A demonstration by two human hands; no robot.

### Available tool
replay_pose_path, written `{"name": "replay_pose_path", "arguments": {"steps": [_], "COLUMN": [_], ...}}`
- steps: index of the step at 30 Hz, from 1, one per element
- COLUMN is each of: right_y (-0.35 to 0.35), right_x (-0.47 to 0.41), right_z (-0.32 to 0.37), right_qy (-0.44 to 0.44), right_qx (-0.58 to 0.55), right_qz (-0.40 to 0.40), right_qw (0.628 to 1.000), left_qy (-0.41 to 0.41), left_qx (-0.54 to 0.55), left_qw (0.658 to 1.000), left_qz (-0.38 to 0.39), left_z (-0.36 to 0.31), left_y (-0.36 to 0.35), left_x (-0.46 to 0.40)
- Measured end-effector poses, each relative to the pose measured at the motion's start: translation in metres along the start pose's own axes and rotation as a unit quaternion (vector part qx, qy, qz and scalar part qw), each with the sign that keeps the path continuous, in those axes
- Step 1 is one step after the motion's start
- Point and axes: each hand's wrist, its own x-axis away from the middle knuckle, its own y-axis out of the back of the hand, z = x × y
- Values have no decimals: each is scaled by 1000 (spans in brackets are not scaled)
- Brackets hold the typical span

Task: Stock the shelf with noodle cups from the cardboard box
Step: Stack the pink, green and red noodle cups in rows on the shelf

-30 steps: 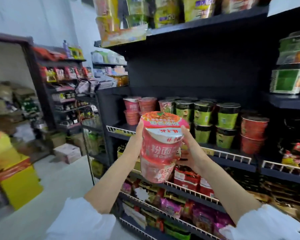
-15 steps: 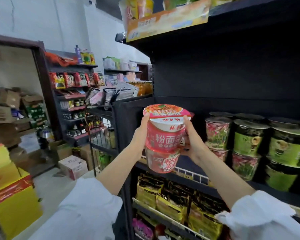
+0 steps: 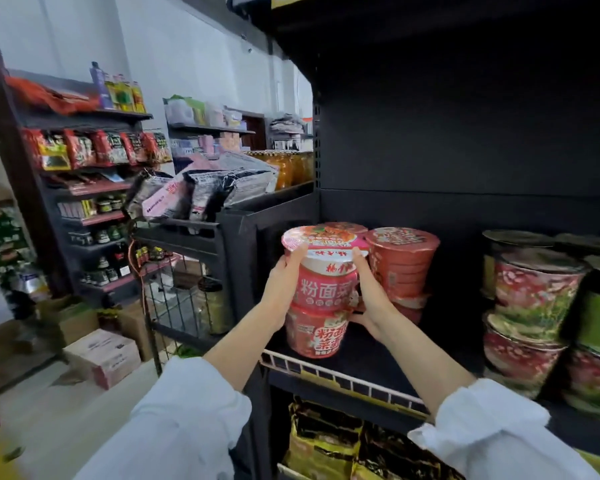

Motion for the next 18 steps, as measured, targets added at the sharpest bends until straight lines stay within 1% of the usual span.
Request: {"name": "replay_pose_path", "arguments": {"steps": [3, 6, 10, 13, 16, 18], "right_y": [-11, -19, -21, -16, -10, -2], "right_x": [-14, -19, -19, -16, -6, 7], "right_z": [-13, -17, -13, -10, -5, -2], "right_qy": [-14, -16, -29, -46, -36, -10], "right_qx": [16, 43, 65, 69, 68, 61], "right_qz": [-1, 4, -1, 1, 13, 26], "right_qw": [1000, 999, 997, 997, 997, 998], "left_qy": [26, 34, 22, 28, 27, 15], "left_qx": [4, 4, -40, -68, -82, -113], "left_qw": [1000, 999, 999, 996, 993, 989], "left_qz": [-1, -17, -27, -45, -77, -96], "left_z": [16, 25, 24, 20, 15, 12], "left_y": [13, 22, 23, 22, 14, 5], "left_x": [-18, -28, -28, -23, -12, 3]}}
